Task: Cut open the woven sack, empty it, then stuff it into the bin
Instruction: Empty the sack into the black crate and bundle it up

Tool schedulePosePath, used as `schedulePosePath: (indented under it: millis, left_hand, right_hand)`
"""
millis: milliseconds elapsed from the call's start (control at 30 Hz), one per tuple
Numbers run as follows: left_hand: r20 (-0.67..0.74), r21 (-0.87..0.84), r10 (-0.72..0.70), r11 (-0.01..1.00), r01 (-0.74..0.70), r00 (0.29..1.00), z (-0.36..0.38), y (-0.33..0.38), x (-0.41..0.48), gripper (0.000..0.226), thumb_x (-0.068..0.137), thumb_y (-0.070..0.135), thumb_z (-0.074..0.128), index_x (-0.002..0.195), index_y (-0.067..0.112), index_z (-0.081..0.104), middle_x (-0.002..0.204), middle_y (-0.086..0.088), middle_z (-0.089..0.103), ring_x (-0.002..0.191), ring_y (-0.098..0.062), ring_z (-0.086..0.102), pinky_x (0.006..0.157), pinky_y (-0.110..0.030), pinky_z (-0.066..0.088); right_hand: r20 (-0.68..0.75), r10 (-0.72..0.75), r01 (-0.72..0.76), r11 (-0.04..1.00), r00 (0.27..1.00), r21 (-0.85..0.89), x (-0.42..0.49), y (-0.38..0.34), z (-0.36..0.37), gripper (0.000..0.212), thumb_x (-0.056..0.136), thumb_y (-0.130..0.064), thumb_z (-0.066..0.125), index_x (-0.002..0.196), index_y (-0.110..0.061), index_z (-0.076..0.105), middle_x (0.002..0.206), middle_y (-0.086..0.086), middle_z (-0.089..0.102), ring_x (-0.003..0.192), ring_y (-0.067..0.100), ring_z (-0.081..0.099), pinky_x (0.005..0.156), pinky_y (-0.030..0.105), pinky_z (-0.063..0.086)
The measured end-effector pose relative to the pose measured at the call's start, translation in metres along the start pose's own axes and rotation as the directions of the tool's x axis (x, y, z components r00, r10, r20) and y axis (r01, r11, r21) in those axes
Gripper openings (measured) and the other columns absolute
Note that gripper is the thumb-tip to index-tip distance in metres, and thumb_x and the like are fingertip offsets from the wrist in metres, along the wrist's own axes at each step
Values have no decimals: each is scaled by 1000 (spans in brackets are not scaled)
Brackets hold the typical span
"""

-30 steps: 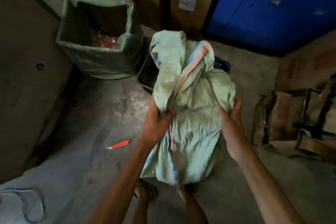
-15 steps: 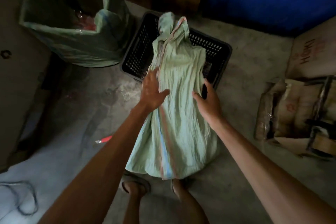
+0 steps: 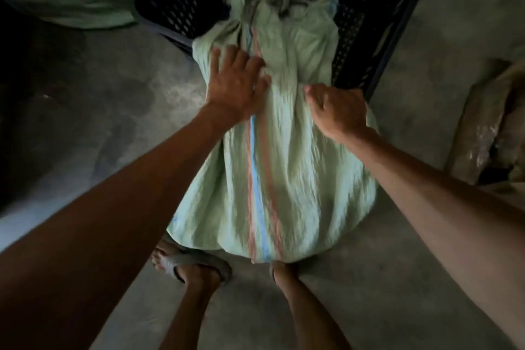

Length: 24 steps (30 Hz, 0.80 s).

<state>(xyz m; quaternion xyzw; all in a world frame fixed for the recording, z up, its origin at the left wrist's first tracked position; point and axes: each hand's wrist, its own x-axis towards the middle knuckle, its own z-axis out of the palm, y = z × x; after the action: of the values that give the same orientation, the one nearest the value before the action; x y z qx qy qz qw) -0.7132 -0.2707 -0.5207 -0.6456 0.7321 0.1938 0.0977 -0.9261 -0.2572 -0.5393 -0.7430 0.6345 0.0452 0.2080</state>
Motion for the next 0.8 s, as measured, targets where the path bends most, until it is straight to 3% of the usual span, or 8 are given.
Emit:
schedulePosePath:
  millis: [100, 233, 300, 367, 467, 567, 667, 800]
  left_hand:
    - [5, 2, -39, 999, 39, 999, 2, 5, 6, 48, 103, 46, 34, 137, 18, 53, 141, -13, 53, 143, -34, 34, 123, -59, 5]
    - [18, -57, 35, 998, -33, 999, -18, 3, -19, 64, 101, 44, 41, 159, 20, 27, 165, -16, 26, 156, -35, 12, 125, -57, 1]
    - [-22, -127, -11, 992, 8, 1000, -22, 0, -50, 71, 100, 42, 45, 162, 18, 19, 170, -18, 11, 158, -36, 4, 126, -54, 2]
    - [-31, -259, -173, 953, 160, 984, -18, -1, -89, 73, 97, 37, 52, 161, 18, 21, 169, -20, 11, 157, -37, 6, 126, -53, 7]
    - [41, -412, -425, 817, 403, 904, 7, -10, -154, 75, 88, 24, 62, 156, 15, 30, 163, -20, 29, 152, -37, 23, 121, -53, 23]
    - [199, -408, -602, 666, 624, 773, 54, -27, -220, 77, 87, 18, 67, 154, 10, 30, 152, -21, 42, 144, -38, 35, 114, -54, 33]
    - [403, -294, -687, 529, 796, 605, 111, -46, -274, 81, 87, 16, 68, 156, 13, 25, 150, -26, 43, 142, -41, 35, 113, -55, 31]
    - [458, -207, -725, 475, 855, 514, 171, -71, -309, 80, 82, 15, 74, 150, 13, 32, 148, -27, 44, 142, -42, 36, 112, -55, 32]
  right_hand:
    - [-129, -63, 60, 998, 990, -27, -1, 1, 4, 36, 101, -33, 39, 101, -16, 71, 85, 15, 75, 73, 35, 72, 83, 49, 46]
    - [-21, 84, -84, 996, 996, 2, -19, -2, -20, 51, 101, -47, 33, 137, -17, 56, 136, 13, 58, 130, 31, 50, 109, 42, 31]
    - [-168, 167, -168, 986, 972, 7, -47, -7, -33, 52, 100, -45, 36, 139, -15, 54, 142, 11, 52, 134, 31, 45, 111, 40, 29]
    - [-285, 309, -307, 950, 907, 51, -83, -10, -40, 48, 98, -41, 38, 133, -15, 59, 134, 12, 56, 127, 32, 49, 106, 39, 30]
    - [-258, 557, -533, 830, 789, 162, -147, -5, -29, 41, 96, -33, 41, 124, -16, 65, 126, 16, 59, 123, 36, 50, 103, 41, 32]
    - [-132, 709, -687, 705, 693, 176, -210, 14, 3, 36, 90, -22, 46, 119, -14, 65, 123, 20, 59, 122, 40, 50, 96, 46, 39]
    - [72, 755, -758, 645, 652, 102, -248, 42, 46, 36, 90, -13, 53, 124, -13, 61, 126, 20, 58, 123, 40, 49, 94, 48, 43]
    - [250, 747, -780, 623, 616, 56, -251, 86, 95, 51, 91, -8, 56, 141, -15, 50, 136, 20, 53, 129, 40, 48, 100, 49, 45]
